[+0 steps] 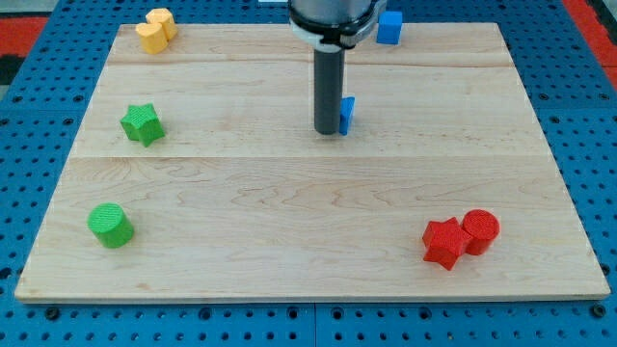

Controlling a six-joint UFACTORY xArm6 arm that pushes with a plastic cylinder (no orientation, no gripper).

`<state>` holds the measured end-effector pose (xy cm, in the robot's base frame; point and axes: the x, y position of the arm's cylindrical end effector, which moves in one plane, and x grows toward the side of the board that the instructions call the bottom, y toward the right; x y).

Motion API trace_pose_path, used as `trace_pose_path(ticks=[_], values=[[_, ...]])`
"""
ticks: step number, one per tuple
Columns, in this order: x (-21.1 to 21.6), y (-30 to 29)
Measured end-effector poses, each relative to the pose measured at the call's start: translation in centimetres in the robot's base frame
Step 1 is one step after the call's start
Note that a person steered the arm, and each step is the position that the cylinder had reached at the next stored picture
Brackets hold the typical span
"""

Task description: Move blue triangle towards blue cube

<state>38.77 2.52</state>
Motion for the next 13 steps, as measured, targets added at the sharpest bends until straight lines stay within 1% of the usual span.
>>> trace_pose_path(ticks=[1, 2, 4, 5, 6, 8, 11, 12, 13], values=[[-1.9, 2.0], [-2.4, 2.2], [-2.6, 5.8], [-4.0, 6.4], [-6.5, 6.4], [-7.6, 8.3], [-13.0, 9.5], [-13.7, 10.1], [-12.3, 9.3]])
